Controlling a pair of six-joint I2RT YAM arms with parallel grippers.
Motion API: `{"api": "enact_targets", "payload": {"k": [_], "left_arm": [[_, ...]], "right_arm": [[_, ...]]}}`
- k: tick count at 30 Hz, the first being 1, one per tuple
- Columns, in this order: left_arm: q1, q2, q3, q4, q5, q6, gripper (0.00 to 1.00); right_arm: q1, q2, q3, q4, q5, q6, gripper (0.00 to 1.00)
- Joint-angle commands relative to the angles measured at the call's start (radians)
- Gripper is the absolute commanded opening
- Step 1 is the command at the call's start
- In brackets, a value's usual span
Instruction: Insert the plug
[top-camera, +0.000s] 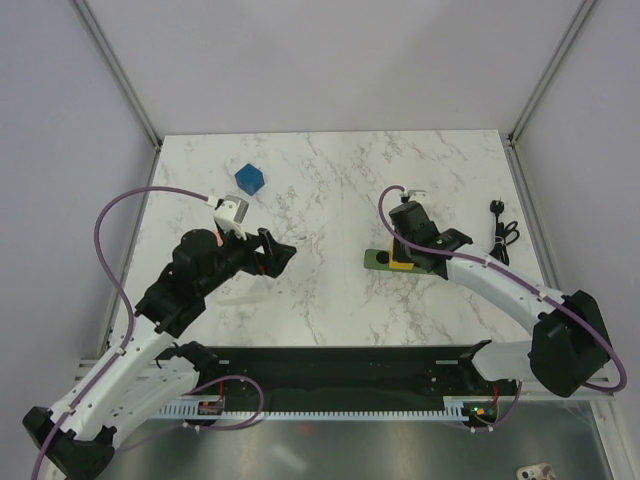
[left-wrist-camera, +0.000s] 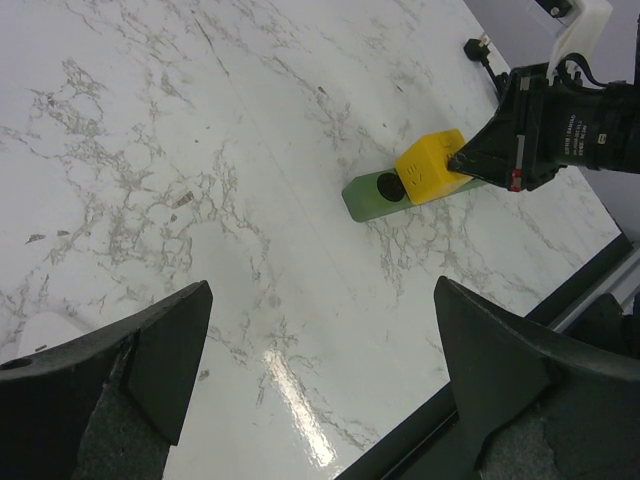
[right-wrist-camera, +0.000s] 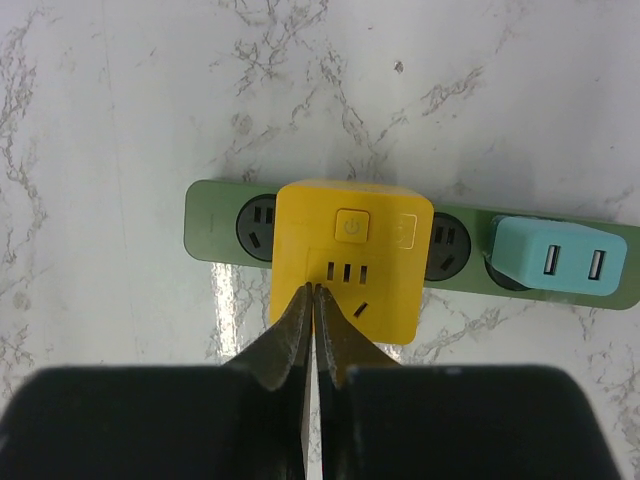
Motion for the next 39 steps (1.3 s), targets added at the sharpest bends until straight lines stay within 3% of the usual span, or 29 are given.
{"api": "enact_targets", "payload": {"k": [1,5,15,22,25,28,29,35,39], "left_arm": [[0.004,0.016,0.033,0.009,-0.036,-0.053,0.99],[0.003,0.042,0.05,0.009,-0.045,-0.081,0.99],[0.003,0.062,0.045,-0.006,-0.129,-0.111,0.98],[0.004,0.106,0.091,-0.047,-0.22,-0.14,0.98],[0.004,0.149,0.116,-0.089,-0.293,-0.171,0.98],[0.014,0.203,0.159,-0.175,-0.443,-0.211,0.98],[0.02,0.217,0.184,-0.195,-0.474,-0.222,0.98],[0.135,0.28,0.232,-0.36,-0.55,-0.398,0.98],[0.219,0.316,0.246,-0.552,-0.574,-0.663,0.98]], "right_arm": [[-0.004,-0.031,0.062,-0.066,-0.013,-0.025,0.08],[-0.013,-0.042,0.09,-0.085,0.018,-0.04,0.08],[-0.027,0.037,-0.084,-0.023,-0.017,-0.006,0.07],[-0.047,-0.022,0.035,-0.064,-0.028,-0.049,0.08],[-0.045,-0.054,0.103,-0.084,-0.065,-0.068,0.15],[-0.045,-0.092,0.117,-0.056,-0.12,-0.091,0.28],[-0.045,-0.115,0.115,-0.044,-0.167,-0.097,0.4],[-0.043,-0.16,0.066,0.046,-0.281,-0.088,0.88],[-0.043,-0.169,0.038,0.098,-0.301,-0.095,0.96]]}}
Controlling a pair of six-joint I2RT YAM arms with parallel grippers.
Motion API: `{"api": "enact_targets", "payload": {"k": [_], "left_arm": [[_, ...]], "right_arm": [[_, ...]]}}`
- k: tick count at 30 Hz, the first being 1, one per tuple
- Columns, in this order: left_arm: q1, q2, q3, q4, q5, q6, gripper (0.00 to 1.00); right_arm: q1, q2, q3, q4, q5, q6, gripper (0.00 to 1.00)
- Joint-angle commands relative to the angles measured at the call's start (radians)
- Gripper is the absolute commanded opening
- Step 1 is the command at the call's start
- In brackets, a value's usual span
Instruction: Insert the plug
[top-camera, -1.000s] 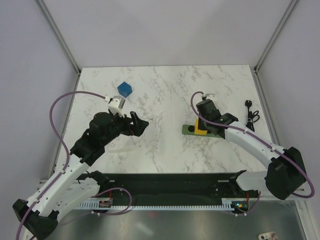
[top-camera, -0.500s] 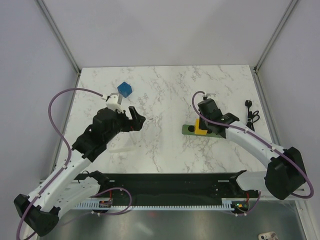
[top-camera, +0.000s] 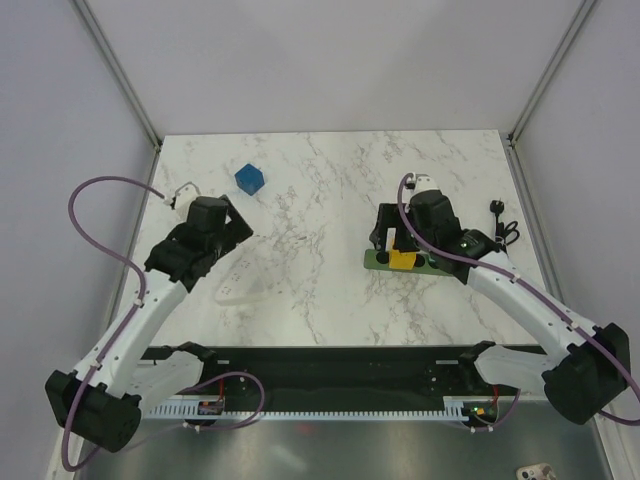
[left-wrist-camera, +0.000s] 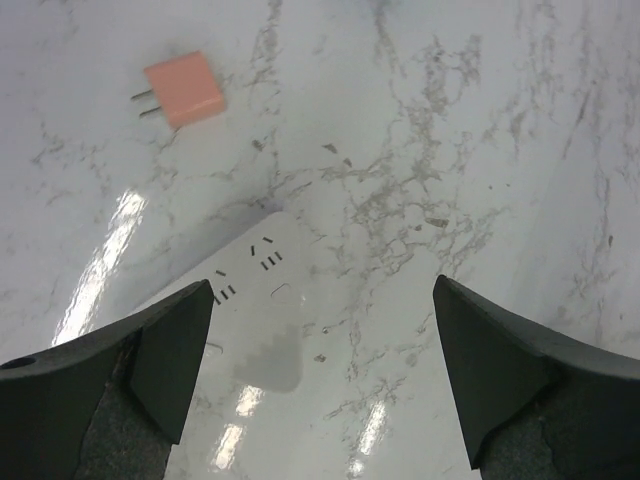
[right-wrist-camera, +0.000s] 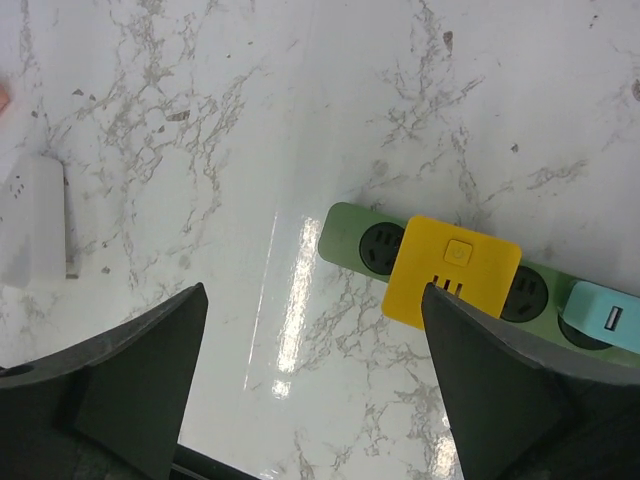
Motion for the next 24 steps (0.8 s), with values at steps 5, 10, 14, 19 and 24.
{"api": "enact_targets", "payload": {"k": [5,10,14,19,24], "left_arm": [[0.112,0.039,-0.043,-0.227,-0.049,-0.336,0.94],[0.144,0.082,-0.093,-0.212,-0.028,-0.351,0.9],[0.143,0.056,-0.086,-0.124,-0.009,-0.253,0.9],[0.144,-0.022,-0.07,0.055,0.104,0.034,0.94],[0.144,-0.104,-0.048,0.074,0.066,0.1,0.94]], "right_arm": [[0.0,0.012,-0.019,0.103,-0.104,-0.005,0.98],[0.035,0.054,-0.045,0.201,-0.121,0.061,0.97],[0.14,0.129,-0.048,0.302,-0.084,0.2,0.94],[0.299,0.334,-0.051,0.528,-0.031,0.325,0.92],[0.423,0.5,0.035,0.608,0.06,0.431,0.91]]}}
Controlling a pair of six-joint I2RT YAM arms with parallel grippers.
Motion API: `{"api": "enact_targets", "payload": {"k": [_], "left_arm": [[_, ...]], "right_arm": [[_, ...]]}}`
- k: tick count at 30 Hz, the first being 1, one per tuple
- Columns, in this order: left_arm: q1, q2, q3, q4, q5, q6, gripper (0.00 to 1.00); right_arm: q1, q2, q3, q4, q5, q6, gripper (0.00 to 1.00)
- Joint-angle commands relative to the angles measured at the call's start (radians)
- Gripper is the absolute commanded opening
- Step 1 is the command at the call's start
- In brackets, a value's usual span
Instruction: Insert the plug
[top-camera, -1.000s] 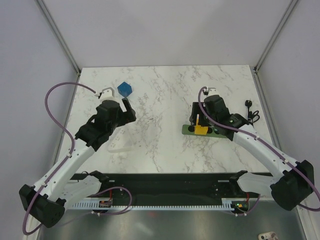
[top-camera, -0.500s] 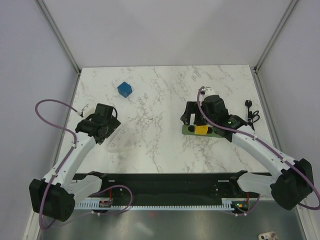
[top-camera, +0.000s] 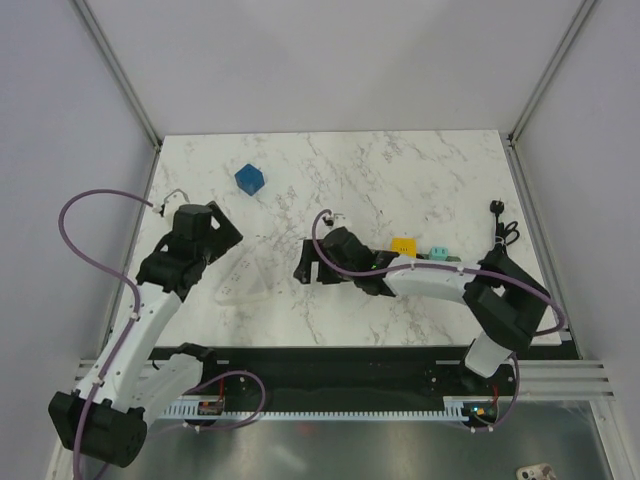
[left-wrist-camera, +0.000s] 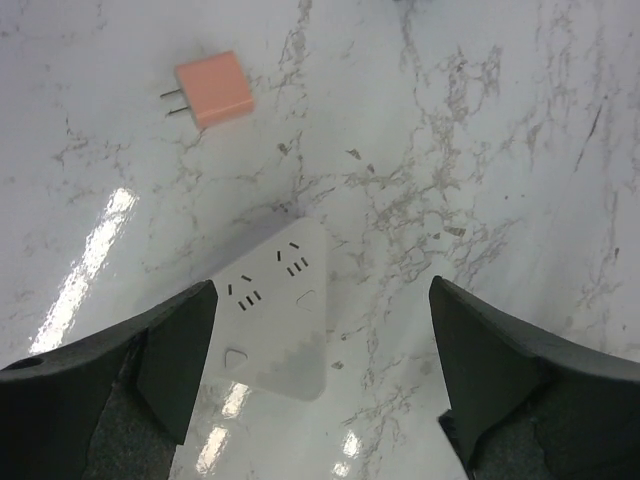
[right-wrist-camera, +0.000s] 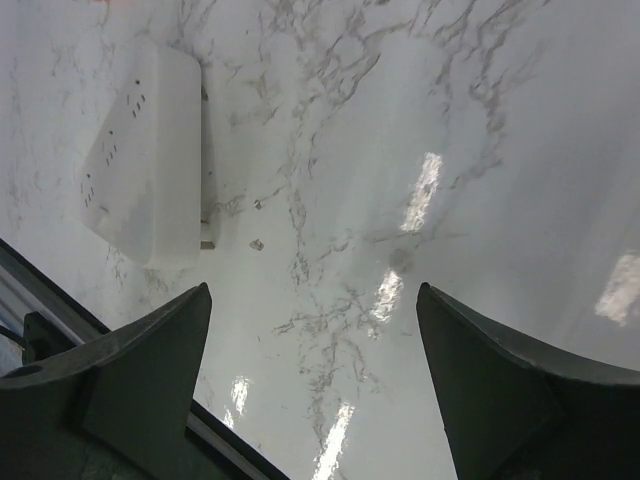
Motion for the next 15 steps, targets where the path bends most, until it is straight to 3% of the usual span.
{"api": "enact_targets", "payload": {"k": [1,4,9,15], "left_arm": [[0.004,-0.06,0.033,0.086,-0.018,0.12,0.94],[0.004,-0.1,0.021,0.097,0.012,0.136,0.96],[0.004,-0.181,-0.01,0.197,0.236,0.251,0.98],[0.004,-0.278,-0.019,0.214,0.249,0.294,0.98]], "right_arm": [[0.065,0.077,0.063,0.134,0.091,0.131,0.91],[0.102,0.123,0.057,0.2,0.128,0.23,0.91],[0.164,0.177,0.105,0.214,0.203,0.315,0.89],[0.23,0.287,0.2,0.167,0.236,0.316,0.86]]}}
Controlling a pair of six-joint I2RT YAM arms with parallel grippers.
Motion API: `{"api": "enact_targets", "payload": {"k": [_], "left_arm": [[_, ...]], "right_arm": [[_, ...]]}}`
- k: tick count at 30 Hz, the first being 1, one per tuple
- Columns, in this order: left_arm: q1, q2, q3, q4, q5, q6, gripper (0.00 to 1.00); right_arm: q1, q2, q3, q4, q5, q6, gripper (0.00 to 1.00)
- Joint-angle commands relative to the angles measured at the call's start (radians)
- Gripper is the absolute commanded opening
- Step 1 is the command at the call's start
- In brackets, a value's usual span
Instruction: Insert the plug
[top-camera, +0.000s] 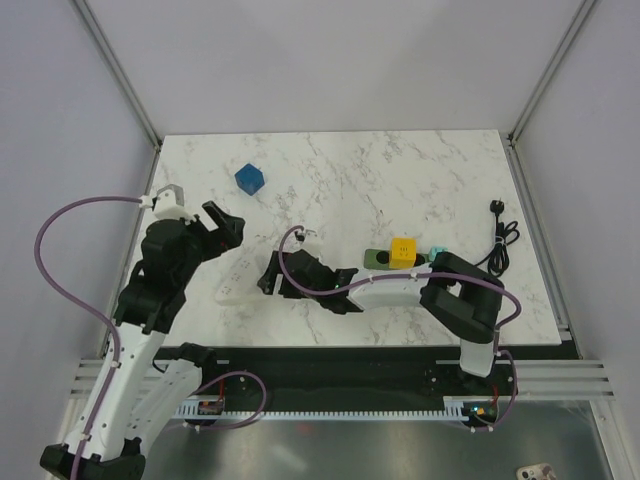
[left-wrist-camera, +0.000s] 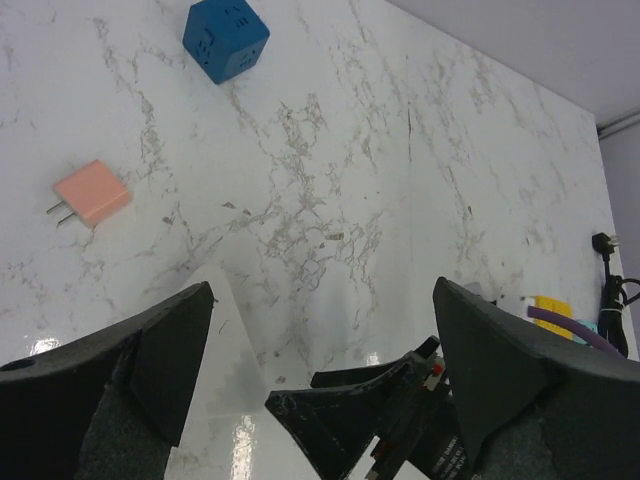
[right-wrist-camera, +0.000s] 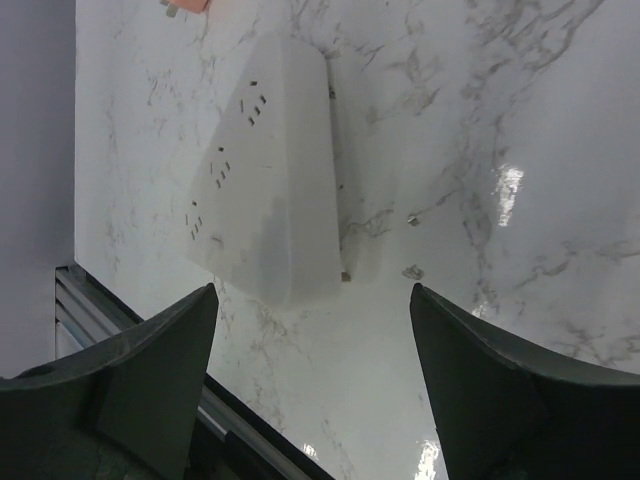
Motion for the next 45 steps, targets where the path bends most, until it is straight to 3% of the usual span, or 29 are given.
{"api": "enact_targets", "payload": {"k": [1,12,21,29,37,45], "left_arm": [[0.004,-0.05,-0.017,0.057,0.025,0.079,0.98],[0.004,-0.09,-0.04,0.057,0.008,0.082,0.98],[0.004,-0.077,-0.029,0.059,0.022,0.081,0.97],[0.002,-0.054,-0.018,0.06,0.034,0.085,0.96],[0.004,0.031,-0.012,0.065,0.114,0.15,0.95],[0.002,0.175,0.011,0.132,0.105,0.188,0.92]], "right_arm": [[0.021,0.058,0.067,0.015,0.041,0.038,0.84],[0.049,0.139,0.109,0.053,0.09,0.048,0.77],[0.046,0.175,0.11,0.096,0.033,0.056,0.64],[0.006,0.129,0.063,0.098,-0.004,-0.005,0.3],[-0.144,0.057,0.041,-0.008,-0.249,-0.248,0.2],[-0.313,0.035,0.066,-0.187,-0.465,-0.511,0.2]]}}
